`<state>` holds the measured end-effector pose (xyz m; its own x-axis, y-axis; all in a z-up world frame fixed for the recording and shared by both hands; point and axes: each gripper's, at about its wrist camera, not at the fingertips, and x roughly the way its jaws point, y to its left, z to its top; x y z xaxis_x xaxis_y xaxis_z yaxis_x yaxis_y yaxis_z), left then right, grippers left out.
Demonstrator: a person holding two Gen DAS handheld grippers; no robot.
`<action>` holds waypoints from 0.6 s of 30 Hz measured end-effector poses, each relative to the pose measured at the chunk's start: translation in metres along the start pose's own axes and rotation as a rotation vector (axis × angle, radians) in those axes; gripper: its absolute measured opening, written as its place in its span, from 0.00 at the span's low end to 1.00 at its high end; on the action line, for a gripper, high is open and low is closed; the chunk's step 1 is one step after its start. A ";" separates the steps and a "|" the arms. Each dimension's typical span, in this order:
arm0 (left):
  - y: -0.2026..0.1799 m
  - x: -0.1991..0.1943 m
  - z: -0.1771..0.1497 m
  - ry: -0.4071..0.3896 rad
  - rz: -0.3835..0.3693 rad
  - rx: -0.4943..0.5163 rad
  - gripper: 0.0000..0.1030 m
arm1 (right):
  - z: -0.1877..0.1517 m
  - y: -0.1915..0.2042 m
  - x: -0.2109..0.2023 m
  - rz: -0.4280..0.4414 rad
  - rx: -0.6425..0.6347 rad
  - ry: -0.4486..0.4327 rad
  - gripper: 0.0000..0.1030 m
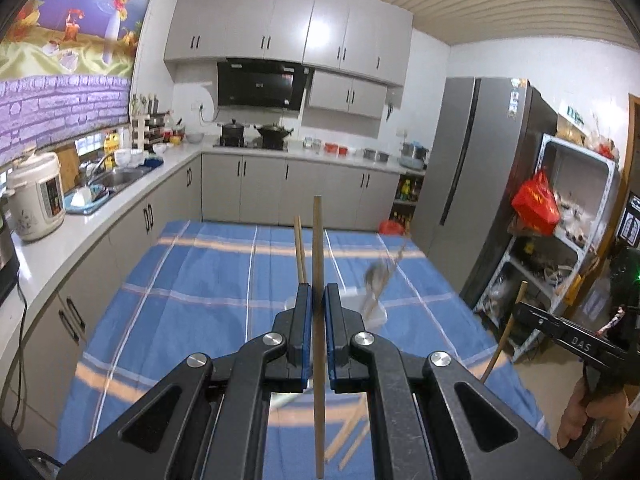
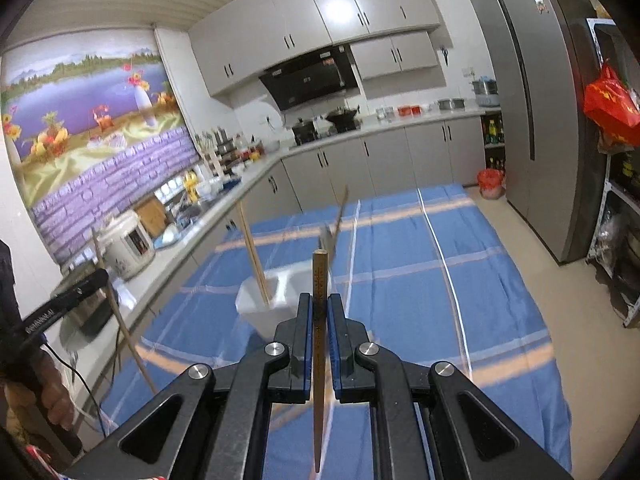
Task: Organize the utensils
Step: 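Lower the chopstick into the holder with the left gripper while the right releases its chopstick there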
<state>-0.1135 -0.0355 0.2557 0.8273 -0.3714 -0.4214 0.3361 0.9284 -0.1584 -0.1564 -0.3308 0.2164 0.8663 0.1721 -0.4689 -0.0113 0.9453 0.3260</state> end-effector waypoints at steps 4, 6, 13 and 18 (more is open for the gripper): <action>0.005 0.028 0.032 -0.043 0.003 -0.015 0.06 | 0.037 0.013 0.014 0.023 -0.017 -0.062 0.07; 0.008 0.049 0.048 -0.055 0.000 -0.032 0.06 | 0.061 0.024 0.026 0.037 -0.030 -0.097 0.07; 0.013 0.127 0.082 -0.062 -0.020 -0.044 0.06 | 0.111 0.048 0.087 -0.021 -0.073 -0.169 0.07; 0.011 0.187 0.080 -0.035 -0.005 0.004 0.06 | 0.115 0.040 0.143 -0.112 -0.058 -0.139 0.07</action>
<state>0.0812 -0.0959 0.2469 0.8409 -0.3766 -0.3887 0.3423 0.9264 -0.1571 0.0244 -0.3004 0.2564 0.9245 0.0281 -0.3802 0.0645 0.9714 0.2286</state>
